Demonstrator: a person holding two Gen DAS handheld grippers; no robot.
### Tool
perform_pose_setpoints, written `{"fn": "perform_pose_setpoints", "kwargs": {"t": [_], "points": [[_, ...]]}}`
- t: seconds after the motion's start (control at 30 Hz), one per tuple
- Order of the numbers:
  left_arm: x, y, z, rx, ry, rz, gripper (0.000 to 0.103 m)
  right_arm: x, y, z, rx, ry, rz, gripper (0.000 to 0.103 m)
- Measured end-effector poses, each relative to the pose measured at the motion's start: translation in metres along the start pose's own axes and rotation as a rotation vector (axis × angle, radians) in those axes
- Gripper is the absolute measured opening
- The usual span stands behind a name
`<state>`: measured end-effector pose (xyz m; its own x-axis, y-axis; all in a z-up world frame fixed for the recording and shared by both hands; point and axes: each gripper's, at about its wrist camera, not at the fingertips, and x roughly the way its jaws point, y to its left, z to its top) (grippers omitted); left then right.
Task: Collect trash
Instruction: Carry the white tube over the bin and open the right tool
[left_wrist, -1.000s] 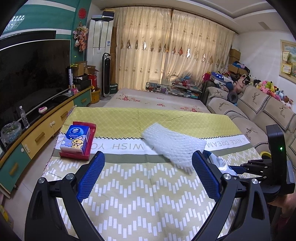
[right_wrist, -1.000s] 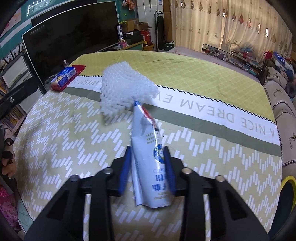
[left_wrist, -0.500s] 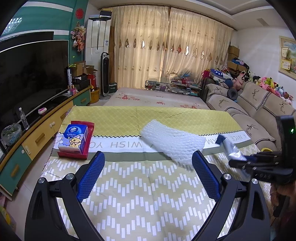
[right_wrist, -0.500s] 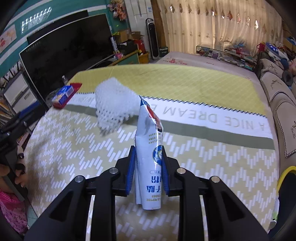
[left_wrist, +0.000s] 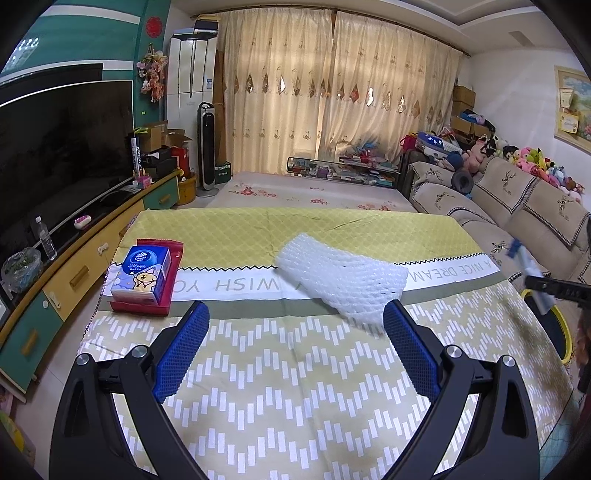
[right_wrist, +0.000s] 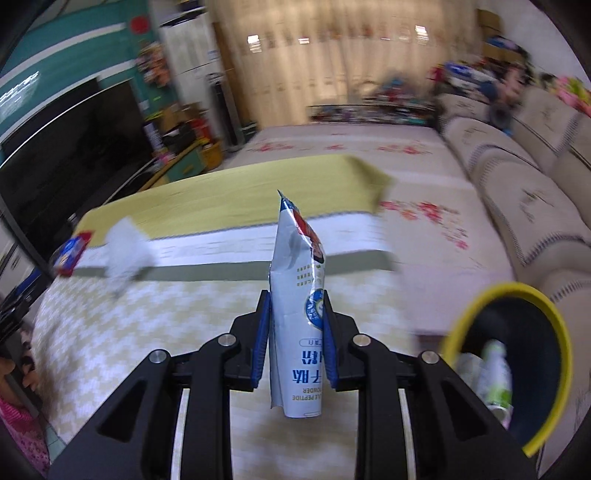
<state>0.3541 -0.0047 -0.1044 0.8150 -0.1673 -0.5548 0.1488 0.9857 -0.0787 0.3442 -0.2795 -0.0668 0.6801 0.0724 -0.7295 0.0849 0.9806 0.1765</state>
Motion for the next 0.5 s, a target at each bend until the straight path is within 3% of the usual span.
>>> {"fn": "perform_pose_setpoints", "kwargs": {"t": [0.27, 0.5], "points": [[0.001, -0.002, 0.0, 0.008, 0.0, -0.002, 0.094, -0.019, -0.106, -0.024, 0.212, -0.024, -0.182, 0.024], [0.002, -0.003, -0.001, 0.014, 0.006, 0.001, 0.094, -0.014, -0.156, -0.042, 0.305, -0.003, -0.262, 0.025]]}}
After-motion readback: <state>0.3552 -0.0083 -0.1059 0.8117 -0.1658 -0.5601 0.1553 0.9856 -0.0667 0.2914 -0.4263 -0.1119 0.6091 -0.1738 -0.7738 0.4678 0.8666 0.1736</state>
